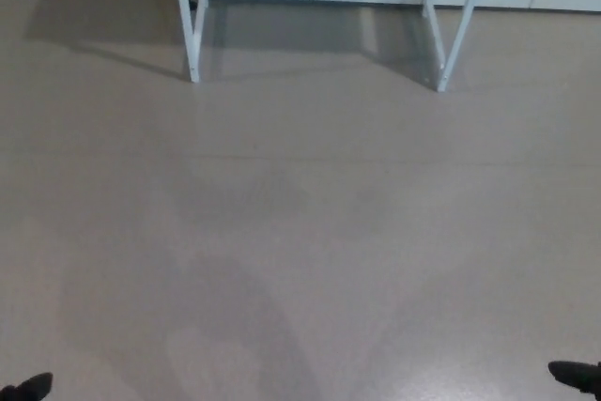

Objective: The robot walk towards a table in front and pick up a black pencil case on the left hand side and put the pencil case into a small container on the right hand side

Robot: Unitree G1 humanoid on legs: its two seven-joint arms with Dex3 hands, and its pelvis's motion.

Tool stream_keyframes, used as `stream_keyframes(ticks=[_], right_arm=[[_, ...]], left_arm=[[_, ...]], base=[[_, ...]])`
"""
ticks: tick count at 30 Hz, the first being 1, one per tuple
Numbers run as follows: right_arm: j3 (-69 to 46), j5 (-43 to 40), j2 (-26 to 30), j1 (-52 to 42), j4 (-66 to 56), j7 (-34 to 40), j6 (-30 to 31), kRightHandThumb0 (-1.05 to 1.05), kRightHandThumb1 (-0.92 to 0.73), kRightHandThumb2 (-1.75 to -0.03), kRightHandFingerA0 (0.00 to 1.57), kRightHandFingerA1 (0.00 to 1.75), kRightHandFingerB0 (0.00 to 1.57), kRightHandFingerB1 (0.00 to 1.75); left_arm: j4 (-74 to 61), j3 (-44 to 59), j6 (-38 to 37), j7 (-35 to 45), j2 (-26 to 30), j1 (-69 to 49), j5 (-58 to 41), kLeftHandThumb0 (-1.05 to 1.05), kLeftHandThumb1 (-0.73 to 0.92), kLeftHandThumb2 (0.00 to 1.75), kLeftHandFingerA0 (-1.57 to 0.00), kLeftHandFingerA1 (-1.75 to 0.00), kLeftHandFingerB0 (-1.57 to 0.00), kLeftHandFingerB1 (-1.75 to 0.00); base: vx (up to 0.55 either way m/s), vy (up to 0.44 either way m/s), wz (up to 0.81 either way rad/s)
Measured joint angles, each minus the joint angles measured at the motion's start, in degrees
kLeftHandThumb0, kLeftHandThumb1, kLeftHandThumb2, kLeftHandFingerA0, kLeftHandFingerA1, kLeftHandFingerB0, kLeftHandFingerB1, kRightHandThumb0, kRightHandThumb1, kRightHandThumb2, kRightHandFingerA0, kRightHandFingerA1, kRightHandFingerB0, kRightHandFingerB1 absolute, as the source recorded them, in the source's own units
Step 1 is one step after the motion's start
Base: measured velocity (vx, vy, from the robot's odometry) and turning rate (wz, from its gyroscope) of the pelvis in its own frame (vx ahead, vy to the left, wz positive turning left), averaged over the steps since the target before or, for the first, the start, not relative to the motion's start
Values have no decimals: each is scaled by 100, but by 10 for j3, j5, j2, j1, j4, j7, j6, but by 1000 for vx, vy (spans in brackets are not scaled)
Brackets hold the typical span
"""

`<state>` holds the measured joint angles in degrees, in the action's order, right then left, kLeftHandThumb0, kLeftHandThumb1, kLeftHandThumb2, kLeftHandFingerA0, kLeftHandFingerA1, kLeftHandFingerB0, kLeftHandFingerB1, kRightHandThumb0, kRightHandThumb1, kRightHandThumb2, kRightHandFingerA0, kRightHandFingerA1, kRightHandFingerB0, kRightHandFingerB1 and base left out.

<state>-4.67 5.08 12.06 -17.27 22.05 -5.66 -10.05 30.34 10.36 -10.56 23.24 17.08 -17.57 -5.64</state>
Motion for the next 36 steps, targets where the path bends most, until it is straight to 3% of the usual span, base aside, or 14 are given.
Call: stream_keyframes(ticks=[2, 5, 6, 13, 14, 18, 19, 20, 24, 25, 26, 28, 29, 36], right_arm=[[0, 2, 2, 3, 0, 1, 0, -54, -47, -79, 49, 56, 40, 51], [-1, 3, 3, 2, -1, 2, 0, -54, -47, -79, 49, 56, 40, 51], [-1, 3, 2, 4, 2, 2, 1, -49, -58, -57, 54, 45, 46, 40], [-5, 3, 15, 17, 6, 4, 0, -49, -57, -57, 54, 46, 45, 40], [-5, 3, 15, 18, 6, 4, 0, -55, -46, -79, 50, 57, 39, 51], [-2, 4, 16, 17, 13, 4, -3, -55, -46, -80, 49, 57, 40, 52], [-2, 5, 16, 16, 17, 4, -3, -55, -46, -79, 50, 57, 40, 52], [-1, 5, 17, 15, 20, 4, -3, -54, -46, -79, 50, 56, 39, 50], [2, 6, 14, 20, 25, 4, -6, -55, -47, -80, 50, 56, 39, 51], [3, 6, 14, 20, 25, 4, -6, -49, -58, -58, 58, 47, 44, 40], [3, 6, 14, 19, 24, 4, -6, -49, -58, -58, 58, 47, 44, 40], [4, 7, 14, 15, 24, 4, -6, -49, -58, -58, 58, 47, 44, 40], [4, 7, 14, 15, 25, 4, -6, -54, -47, -79, 50, 57, 39, 51], [5, 7, 14, 11, 20, 4, -6, -53, -47, -79, 50, 56, 39, 50]], left_arm=[[0, -7, -3, 19, 8, 1, -2, -5, 69, 61, 0, -2, 0, -3], [-1, -14, -9, 34, 15, 1, -2, -5, 69, 61, 0, -2, 0, -3], [-1, -16, -12, 39, 15, 1, -2, -5, 69, 61, 0, 0, 0, 0], [7, -27, -26, 58, 16, 12, -1, -4, 70, 61, 0, 0, 0, -2], [9, -27, -28, 60, 17, 12, -1, -4, 67, 68, 0, -1, 0, -1], [9, -27, -28, 64, 18, 4, -2, -9, 69, 60, 0, -4, 0, -6], [10, -27, -28, 66, 19, 3, -2, -21, 65, 59, 0, -8, 0, -12], [10, -26, -27, 67, 19, 2, -2, -70, 60, 91, 0, -13, 0, -17], [13, -6, -8, 67, 15, 12, -13, -81, 73, 102, -2, -13, -2, -17], [13, -1, -1, 67, 14, 14, -18, -84, 76, 104, -4, -13, -4, -16], [12, 1, 2, 67, 13, 14, -20, -63, 55, 87, 0, -15, 0, -19], [9, 6, 14, 69, 11, 12, -27, -63, 55, 87, 0, -15, 0, -19], [8, 9, 20, 71, 11, 10, -30, -24, 61, 58, 0, -18, 0, -20], [5, -1, 25, 84, 23, 0, -34, -3, 53, 78, 0, 0, 0, -14]], base=[[265, -143, 12], [256, -191, 10], [357, -294, -34], [309, -85, 10], [286, 80, -15], [314, 121, -22], [288, 193, -18], [417, 224, -32], [332, 325, -22], [332, 187, 4], [293, 168, 0], [304, 143, 2], [305, 108, 15], [357, -3, 14]])
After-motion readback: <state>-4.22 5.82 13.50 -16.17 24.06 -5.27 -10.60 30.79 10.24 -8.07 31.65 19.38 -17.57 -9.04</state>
